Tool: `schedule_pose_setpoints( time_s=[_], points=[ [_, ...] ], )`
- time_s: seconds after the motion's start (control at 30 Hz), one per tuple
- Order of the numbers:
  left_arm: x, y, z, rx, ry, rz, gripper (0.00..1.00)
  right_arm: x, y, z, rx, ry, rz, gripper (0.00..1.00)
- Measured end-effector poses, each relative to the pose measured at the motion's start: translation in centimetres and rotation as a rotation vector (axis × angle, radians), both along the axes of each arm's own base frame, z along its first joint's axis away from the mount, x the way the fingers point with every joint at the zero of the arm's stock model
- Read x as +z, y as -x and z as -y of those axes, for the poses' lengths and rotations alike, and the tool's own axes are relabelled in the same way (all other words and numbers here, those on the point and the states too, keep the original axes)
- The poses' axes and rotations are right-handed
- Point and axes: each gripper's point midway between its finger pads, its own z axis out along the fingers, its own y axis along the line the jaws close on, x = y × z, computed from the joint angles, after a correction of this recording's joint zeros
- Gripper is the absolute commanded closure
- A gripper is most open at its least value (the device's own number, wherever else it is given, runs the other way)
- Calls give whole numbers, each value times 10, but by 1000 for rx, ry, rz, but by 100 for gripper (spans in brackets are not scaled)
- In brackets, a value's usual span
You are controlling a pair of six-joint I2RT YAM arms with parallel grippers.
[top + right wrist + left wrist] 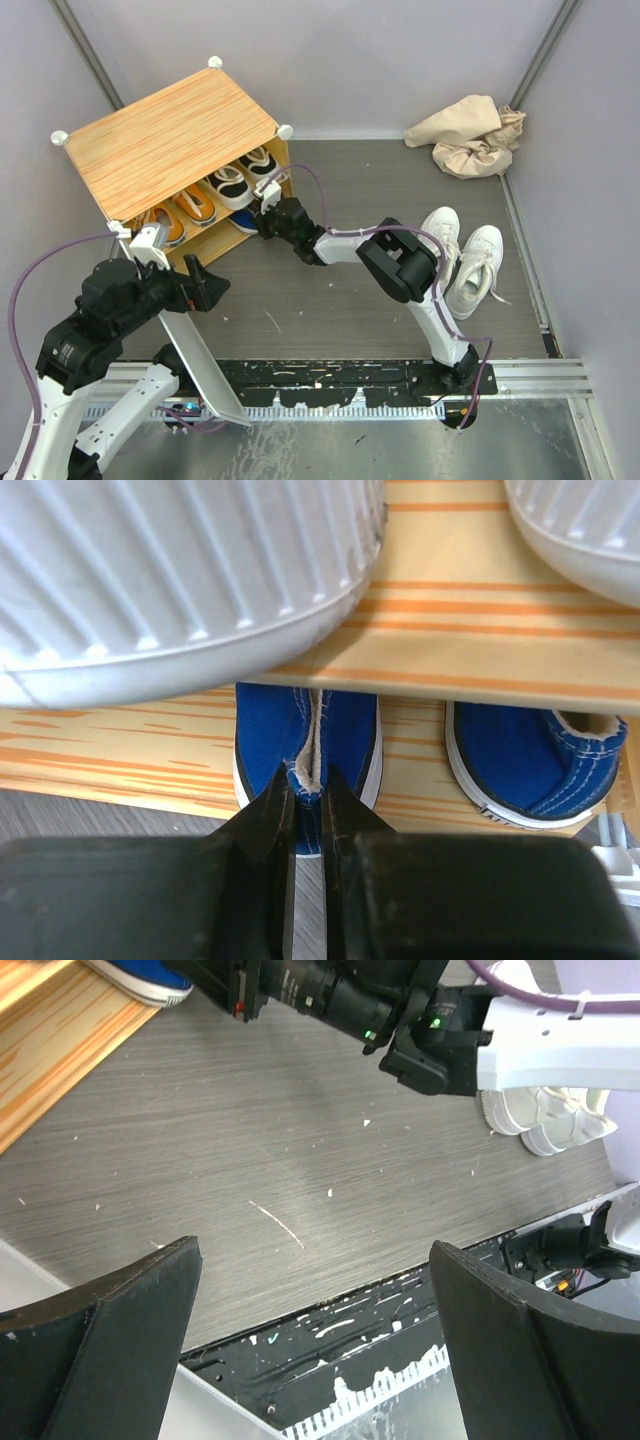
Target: Place and organize the shoes in the shoe cabinet
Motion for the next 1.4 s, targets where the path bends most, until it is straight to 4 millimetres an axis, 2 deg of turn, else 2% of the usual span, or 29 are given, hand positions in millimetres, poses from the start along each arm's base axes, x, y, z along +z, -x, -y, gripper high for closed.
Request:
schedule_pose_setpoints(
  time_s=[0.2, 0.27, 0.4, 0.43, 0.57, 0.73, 0.83, 0.93, 1.03, 1.1, 1.13, 1.23, 1.33, 1.4],
  points=[
    [-14, -1, 0, 1, -26, -45, 2, -1, -9, -5, -20, 1, 16, 94],
    [-14, -2, 0, 1, -27, -47, 2, -3, -14, -7, -29, 2, 24, 85],
    [-14, -2, 0, 1, -27, -47, 2, -3, -17, -6, -51, -10, 37, 57],
    [-14, -2, 0, 1, -27, -47, 2, 0, -20, -5, -64, -16, 48, 53],
    [-14, -2, 0, 1, -27, -48, 2, -1, -18, 13, -122, -23, 65, 39],
    [-13, -1, 0, 0, -27, -47, 2, 4, -2, 43, -179, 5, 59, 35],
    [-8, 0, 0, -1, -23, -36, 2, 24, 8, 60, -217, 8, 51, 33],
    [-1, 1, -1, -4, -17, -19, 2, 56, 15, 82, -291, 8, 29, 18],
    [5, 2, 0, -9, -9, -3, 2, 86, 23, 126, -452, 53, -26, 5],
    [9, 4, 1, -20, 1, 12, 2, 94, 30, 167, -572, 120, -86, 0],
    [10, 4, 2, -26, 5, 17, 2, 94, 32, 188, -630, 154, -115, 0],
    [13, 8, 4, -51, 11, 33, 2, 84, 46, 274, -854, 285, -248, 0],
    [16, 11, 7, -78, 19, 46, 2, 71, 81, 357, -1067, 403, -403, 0],
    [17, 13, 9, -99, 19, 57, 2, 71, 108, 399, -1176, 450, -476, 0]
  ],
)
